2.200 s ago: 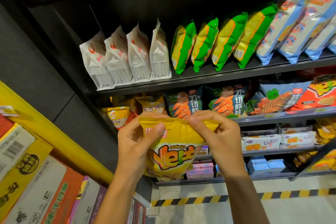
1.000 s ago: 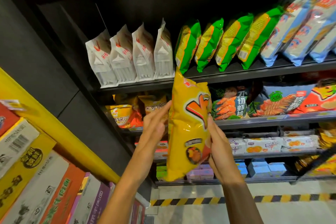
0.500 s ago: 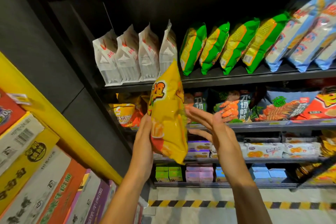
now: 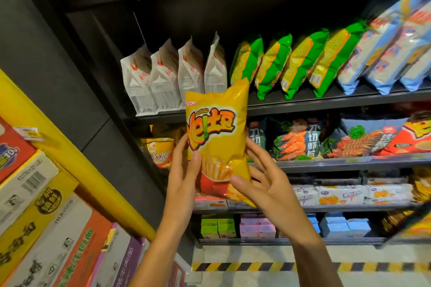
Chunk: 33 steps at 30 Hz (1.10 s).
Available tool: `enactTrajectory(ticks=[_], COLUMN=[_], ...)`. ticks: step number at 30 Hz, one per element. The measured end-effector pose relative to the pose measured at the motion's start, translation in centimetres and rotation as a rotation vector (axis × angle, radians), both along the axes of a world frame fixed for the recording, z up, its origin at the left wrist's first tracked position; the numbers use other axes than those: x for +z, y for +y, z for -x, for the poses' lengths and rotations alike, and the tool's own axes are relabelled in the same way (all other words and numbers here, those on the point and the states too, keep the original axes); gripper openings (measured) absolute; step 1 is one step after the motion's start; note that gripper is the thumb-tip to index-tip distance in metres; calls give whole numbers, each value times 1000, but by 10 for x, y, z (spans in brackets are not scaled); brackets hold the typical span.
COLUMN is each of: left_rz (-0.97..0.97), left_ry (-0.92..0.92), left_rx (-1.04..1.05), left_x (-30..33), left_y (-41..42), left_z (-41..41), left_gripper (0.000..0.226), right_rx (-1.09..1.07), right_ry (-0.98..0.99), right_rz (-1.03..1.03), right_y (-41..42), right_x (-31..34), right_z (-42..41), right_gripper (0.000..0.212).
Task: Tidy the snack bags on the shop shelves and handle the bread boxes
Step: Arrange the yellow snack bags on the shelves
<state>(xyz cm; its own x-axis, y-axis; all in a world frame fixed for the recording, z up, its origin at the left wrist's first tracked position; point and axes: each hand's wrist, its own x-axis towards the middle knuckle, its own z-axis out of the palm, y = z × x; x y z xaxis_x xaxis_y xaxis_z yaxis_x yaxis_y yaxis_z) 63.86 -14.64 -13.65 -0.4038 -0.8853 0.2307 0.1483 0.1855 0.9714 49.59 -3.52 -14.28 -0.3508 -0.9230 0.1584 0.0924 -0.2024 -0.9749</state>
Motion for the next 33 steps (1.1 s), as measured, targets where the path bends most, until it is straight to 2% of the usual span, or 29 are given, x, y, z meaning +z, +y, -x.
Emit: enactTrajectory(ticks=[3, 5, 8, 10, 12, 14, 17, 22, 25, 28, 31, 33], left_rz=[94, 108, 172, 235, 291, 289, 215, 82, 49, 12, 110, 189], left_ry=[-86, -118, -119, -163, -203, -199, -146, -93, -111, -134, -222, -251], left_rx=[-240, -371, -409, -356, -289, -245, -185, -246, -321, -390, -434, -453], left_x=[5, 10, 17, 21, 23, 27, 32, 40, 42, 42, 39, 38], left_y=[-5, -6, -3, -2, 0, 2, 1, -7, -6, -2, 2, 6], left_z=[-10, -14, -17, -17, -17, -16, -14, -24, -33, -40, -46, -47], left_gripper=[86, 93, 85, 70, 52, 42, 40, 48, 51, 58, 69, 66], right_rx=[-95, -88, -98, -99, -110, -112, -89, 58, -52, -148, -259, -343], right_ry=[-109, -134, -179, -198, -197, -110, 135, 215, 176, 101, 11, -40], right_rz=[41, 13, -29, -31, 17, 101, 212, 258, 247, 216, 151, 111], right_y=[7, 8, 10, 10, 10, 10, 8, 11, 7, 6, 3, 0], right_x=[3, 4, 4, 3, 4, 11, 16, 14, 15, 14, 13, 12], right_z=[9, 17, 19, 19, 19, 17, 16, 3, 1, -2, -7, -11], right_gripper=[68, 66, 69, 66, 58, 55, 56, 61, 51, 49, 46, 41])
